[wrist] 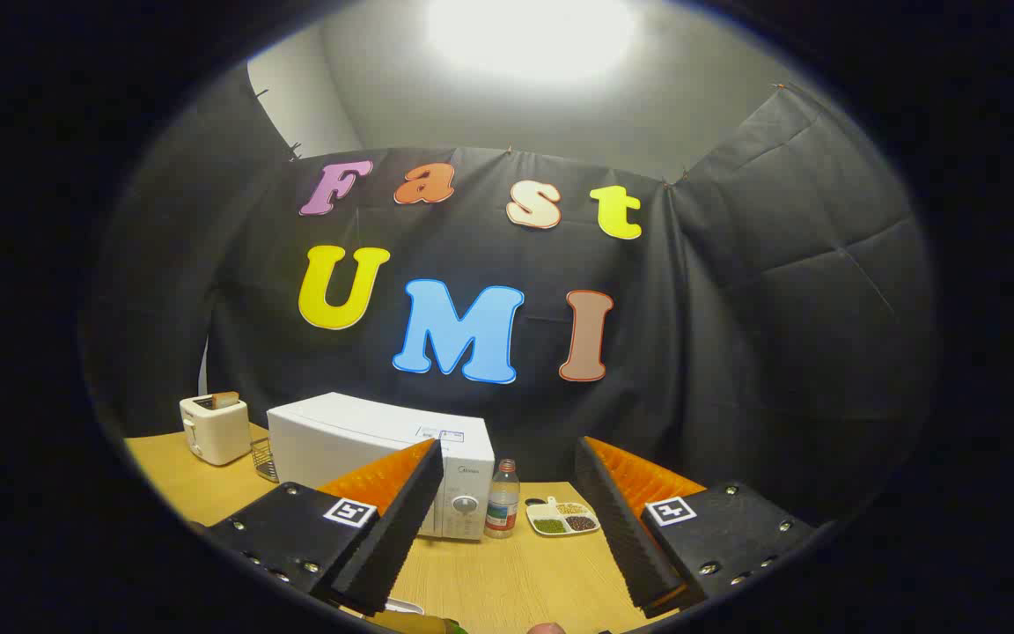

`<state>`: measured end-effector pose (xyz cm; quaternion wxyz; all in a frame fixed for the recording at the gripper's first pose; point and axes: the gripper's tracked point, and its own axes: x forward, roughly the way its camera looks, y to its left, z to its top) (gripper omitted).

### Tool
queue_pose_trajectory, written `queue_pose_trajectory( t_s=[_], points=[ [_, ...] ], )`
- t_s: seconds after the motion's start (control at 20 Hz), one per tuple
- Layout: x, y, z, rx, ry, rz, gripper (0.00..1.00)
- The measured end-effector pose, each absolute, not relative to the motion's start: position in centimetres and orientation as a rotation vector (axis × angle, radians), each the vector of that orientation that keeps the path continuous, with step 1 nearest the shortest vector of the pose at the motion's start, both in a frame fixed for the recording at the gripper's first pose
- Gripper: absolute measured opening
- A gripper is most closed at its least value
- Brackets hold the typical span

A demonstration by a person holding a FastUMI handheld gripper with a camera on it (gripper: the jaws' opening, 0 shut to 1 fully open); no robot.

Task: Open the microwave, put the food inside, and close the microwave door.

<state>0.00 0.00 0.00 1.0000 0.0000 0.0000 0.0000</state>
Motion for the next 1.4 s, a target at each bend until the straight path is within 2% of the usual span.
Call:
queue_pose_trajectory(
  t_s=[0.7,1.4],
  points=[
    [-0.7,0.1,-1.0,0.027,0.028,-0.017,0.96],
    [-0.1,6.1,-1.1,0.061,0.044,-0.038,0.96]
  ],
)
